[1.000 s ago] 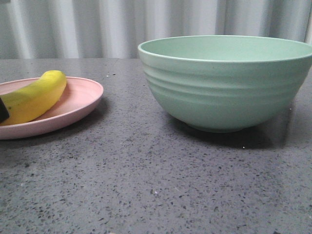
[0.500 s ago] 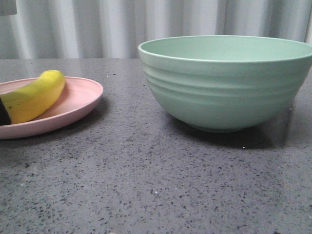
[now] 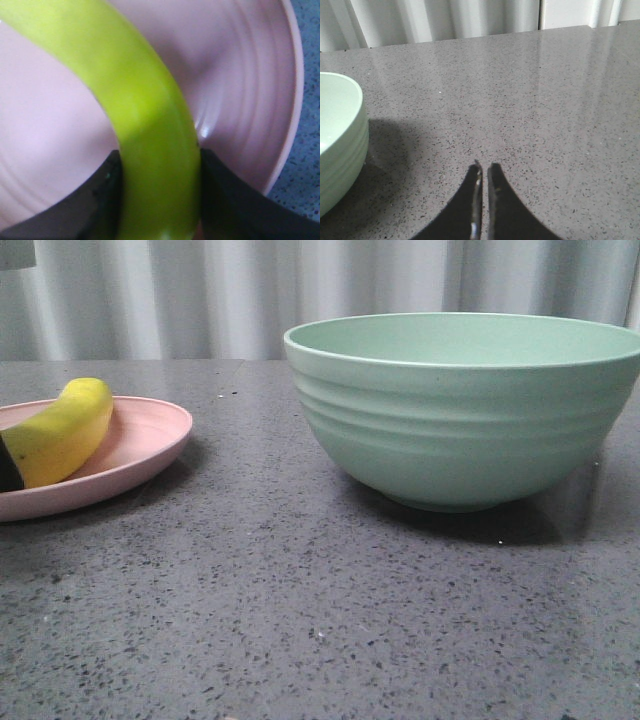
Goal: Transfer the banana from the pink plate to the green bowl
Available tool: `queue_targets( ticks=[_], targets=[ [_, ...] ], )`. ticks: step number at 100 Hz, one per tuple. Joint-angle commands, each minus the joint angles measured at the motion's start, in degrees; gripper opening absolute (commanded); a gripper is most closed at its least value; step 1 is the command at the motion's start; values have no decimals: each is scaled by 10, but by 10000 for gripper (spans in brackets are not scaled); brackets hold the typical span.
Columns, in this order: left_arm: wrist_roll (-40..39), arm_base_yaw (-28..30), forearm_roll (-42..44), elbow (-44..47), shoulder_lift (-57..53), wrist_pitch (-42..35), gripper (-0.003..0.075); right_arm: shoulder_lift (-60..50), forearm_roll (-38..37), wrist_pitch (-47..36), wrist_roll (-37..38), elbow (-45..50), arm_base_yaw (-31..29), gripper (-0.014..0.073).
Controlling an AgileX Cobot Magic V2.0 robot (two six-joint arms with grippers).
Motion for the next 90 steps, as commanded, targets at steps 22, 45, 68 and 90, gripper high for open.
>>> queue_targets(
  ticks=[22,45,68,90],
  targets=[
    [27,-5,-80,-23,-20,-27,-20,10,-1,-38,-4,-24,-3,-64],
    [30,-6,-107,-82,-69,9,-20,21,0,40,-13,-99,8,-64],
    [53,-58,-162,-120,-111,17,-20,103,67,139,-47,-214,57,-29],
    [53,-138,-199,-123,-112,7,-20,196,207,131,-70,-284,134,237]
  ],
)
